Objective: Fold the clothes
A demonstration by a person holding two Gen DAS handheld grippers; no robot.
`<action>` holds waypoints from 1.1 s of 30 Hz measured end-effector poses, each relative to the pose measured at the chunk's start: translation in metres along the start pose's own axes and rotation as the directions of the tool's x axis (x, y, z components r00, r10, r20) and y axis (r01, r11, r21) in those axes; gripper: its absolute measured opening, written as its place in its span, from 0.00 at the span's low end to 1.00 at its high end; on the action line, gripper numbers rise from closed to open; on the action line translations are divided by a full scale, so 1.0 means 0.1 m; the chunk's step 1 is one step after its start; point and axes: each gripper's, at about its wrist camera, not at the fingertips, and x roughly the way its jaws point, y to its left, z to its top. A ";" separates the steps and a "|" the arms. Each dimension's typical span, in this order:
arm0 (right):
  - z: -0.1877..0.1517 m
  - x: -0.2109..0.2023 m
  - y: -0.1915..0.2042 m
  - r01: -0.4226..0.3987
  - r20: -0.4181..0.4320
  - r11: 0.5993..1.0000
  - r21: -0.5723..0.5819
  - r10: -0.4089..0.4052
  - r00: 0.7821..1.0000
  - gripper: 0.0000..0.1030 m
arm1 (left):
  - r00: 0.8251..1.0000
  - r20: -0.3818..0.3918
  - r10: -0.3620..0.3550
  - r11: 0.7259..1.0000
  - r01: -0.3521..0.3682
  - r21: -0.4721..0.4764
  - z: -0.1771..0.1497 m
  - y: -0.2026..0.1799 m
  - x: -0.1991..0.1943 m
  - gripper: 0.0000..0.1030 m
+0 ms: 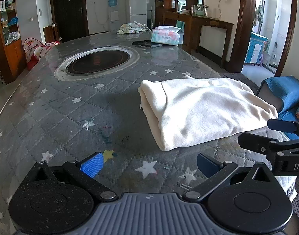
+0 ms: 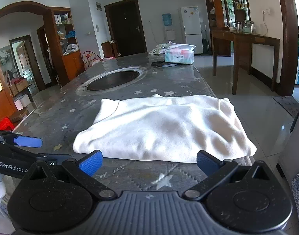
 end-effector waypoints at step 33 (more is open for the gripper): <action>-0.05 0.09 -0.07 -0.003 -0.033 1.000 0.017 0.003 0.999 1.00 | 0.999 -0.042 -0.011 0.999 0.012 0.031 -0.04 -0.15 0.13 1.00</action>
